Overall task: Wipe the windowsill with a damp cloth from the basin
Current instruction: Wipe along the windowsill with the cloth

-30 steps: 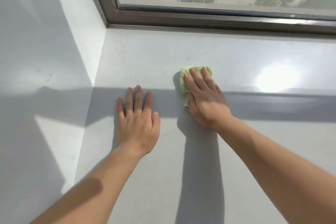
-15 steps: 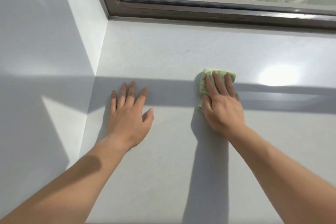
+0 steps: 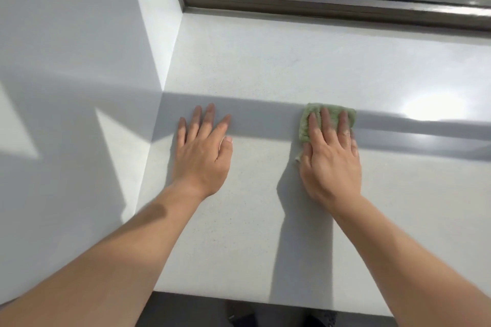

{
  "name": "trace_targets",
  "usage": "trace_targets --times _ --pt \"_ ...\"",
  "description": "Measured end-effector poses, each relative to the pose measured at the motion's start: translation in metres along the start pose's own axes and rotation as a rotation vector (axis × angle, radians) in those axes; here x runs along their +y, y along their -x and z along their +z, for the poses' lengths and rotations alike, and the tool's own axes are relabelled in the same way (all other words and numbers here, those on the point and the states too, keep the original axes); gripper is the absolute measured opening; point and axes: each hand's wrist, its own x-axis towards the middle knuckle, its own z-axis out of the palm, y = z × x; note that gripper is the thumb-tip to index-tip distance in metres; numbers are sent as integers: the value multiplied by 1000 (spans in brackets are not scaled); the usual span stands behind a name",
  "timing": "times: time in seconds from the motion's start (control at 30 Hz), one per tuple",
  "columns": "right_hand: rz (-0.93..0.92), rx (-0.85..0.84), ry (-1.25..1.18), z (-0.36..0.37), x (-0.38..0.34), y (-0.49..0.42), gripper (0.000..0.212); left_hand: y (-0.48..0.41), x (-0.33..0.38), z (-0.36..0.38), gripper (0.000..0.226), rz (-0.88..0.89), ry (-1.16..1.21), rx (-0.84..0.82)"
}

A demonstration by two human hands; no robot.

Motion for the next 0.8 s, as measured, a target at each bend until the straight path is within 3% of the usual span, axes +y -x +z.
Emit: trace_targets --times 0.07,0.17,0.23,0.3,0.47,0.53,0.6,0.7,0.8 --pt "-26 34 -7 10 -36 14 65 0 -1 2 65 5 50 22" --pt "-369 -34 14 27 -72 59 65 1 -4 1 64 -13 229 71" --pt "-510 -92 42 25 -58 78 65 9 -8 0 59 -34 249 113" --pt "-483 -78 47 18 -30 78 63 28 -12 -1 59 -63 167 131" --pt "44 9 -17 16 -40 57 69 66 -24 -1 62 -25 116 25" --pt "-26 18 -17 23 -71 73 71 65 -25 -1 62 -20 102 28" --pt "-231 -24 -8 33 -91 103 71 64 -23 1 63 -25 50 33" --pt "-433 -83 -12 34 -78 130 68 65 -21 2 63 -33 -20 -11" --pt "-366 -52 38 25 -32 121 65 70 -18 -5 60 1 -56 -43"
